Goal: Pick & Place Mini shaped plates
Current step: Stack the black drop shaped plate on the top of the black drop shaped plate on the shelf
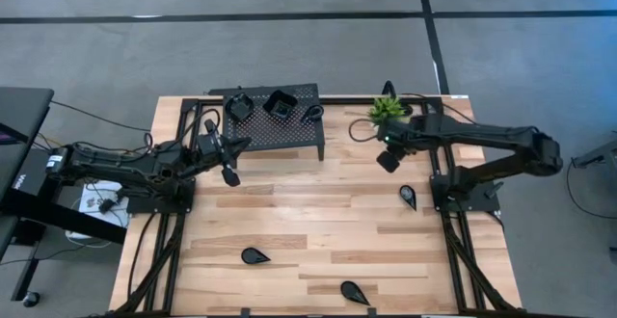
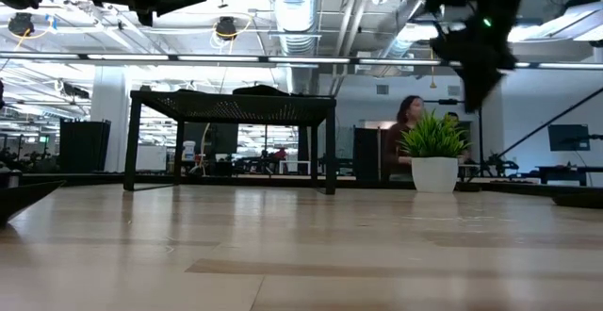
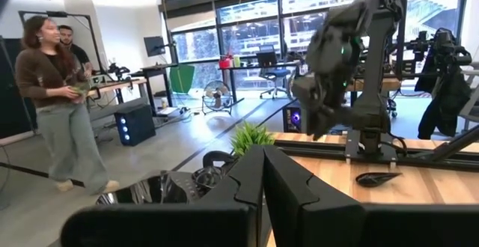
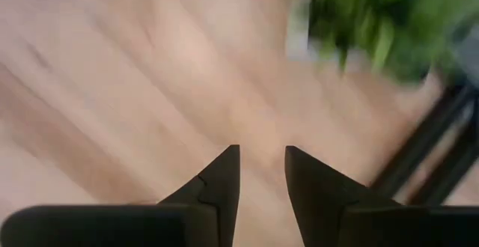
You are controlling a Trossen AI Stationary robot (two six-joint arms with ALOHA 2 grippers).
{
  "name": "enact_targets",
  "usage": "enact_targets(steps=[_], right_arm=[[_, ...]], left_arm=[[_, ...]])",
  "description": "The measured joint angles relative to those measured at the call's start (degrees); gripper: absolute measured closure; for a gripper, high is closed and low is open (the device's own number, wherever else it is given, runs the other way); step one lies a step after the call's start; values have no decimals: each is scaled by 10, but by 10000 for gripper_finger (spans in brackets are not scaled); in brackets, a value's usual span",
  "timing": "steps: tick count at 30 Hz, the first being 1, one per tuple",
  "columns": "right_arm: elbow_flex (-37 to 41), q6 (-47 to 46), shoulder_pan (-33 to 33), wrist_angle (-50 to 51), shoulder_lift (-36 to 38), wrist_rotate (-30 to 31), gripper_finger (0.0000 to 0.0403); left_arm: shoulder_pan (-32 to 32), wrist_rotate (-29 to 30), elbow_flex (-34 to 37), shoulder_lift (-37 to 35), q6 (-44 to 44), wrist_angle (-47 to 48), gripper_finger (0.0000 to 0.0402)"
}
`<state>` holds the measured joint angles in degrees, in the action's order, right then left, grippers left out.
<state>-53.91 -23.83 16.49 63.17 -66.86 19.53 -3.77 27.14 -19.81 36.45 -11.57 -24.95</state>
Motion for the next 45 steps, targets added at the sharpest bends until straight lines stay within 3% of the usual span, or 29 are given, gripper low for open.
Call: enact_targets(steps=[8,18,23,31,36,45], right_arm=[[57,4,81,-20,-29,2,301],[57,200,219,-69,-159,8,301],[26,223,256,-69,-211,68,301],[-19,273,267,-72,-251,73,297],[-26,270,254,-31,-253,47,271],[-34,234,195,47,-188,57,229]], left_arm=[[0,0,0,0,-2,-8,389],[0,0,0,0,-2,-18,389],[0,0,0,0,-2,-22,389],[0,0,0,0,-2,-25,389],[0,0,0,0,-2,-25,389],[0,0,0,0,-2,-25,389]])
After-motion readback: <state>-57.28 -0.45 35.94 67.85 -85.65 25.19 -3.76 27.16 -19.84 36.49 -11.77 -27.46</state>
